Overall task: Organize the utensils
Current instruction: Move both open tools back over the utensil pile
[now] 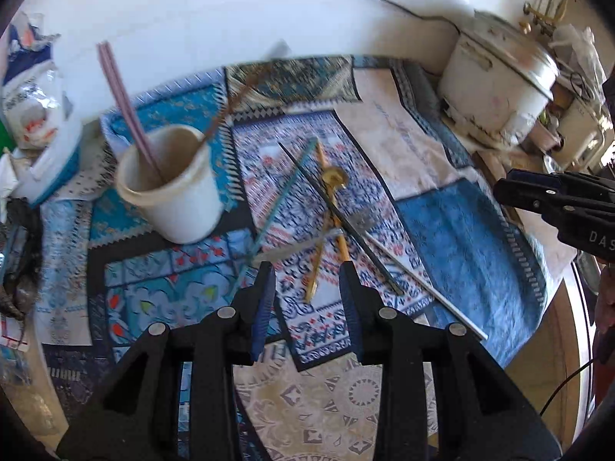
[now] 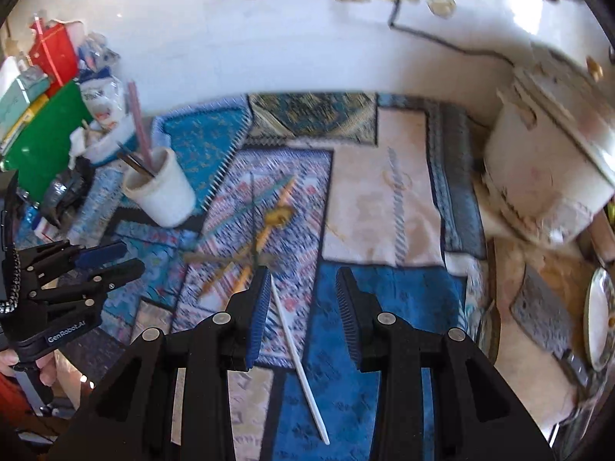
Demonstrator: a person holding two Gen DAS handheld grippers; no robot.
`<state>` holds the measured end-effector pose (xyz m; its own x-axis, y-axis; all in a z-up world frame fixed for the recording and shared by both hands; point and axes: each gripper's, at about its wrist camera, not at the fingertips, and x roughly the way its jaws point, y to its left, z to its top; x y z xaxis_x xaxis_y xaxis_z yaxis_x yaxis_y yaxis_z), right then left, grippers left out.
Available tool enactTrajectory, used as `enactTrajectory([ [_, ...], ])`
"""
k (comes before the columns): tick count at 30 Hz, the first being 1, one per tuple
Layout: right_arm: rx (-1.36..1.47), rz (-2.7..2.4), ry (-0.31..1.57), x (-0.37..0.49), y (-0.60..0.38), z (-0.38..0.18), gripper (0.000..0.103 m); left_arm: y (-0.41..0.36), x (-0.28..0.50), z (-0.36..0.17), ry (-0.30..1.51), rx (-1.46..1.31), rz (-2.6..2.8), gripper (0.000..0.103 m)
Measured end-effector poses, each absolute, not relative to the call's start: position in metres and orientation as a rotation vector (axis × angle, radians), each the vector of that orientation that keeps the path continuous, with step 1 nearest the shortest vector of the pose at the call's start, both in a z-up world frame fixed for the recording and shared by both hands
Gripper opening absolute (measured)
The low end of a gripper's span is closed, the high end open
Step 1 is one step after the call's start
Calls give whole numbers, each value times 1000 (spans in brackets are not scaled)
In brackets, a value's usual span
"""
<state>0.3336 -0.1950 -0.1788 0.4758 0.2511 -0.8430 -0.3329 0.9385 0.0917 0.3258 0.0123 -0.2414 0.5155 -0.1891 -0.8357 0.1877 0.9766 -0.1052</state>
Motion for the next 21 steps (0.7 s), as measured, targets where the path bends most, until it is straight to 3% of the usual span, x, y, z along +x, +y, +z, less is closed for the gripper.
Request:
enactTrajectory([
  [9,-75,335,1208,330,-210,-245,32,-15,352,-299,1137,69,-261,33],
  [21,-96,425,1280,329,-192,-276,30,-30,394,-302,1160,29,-306,34],
])
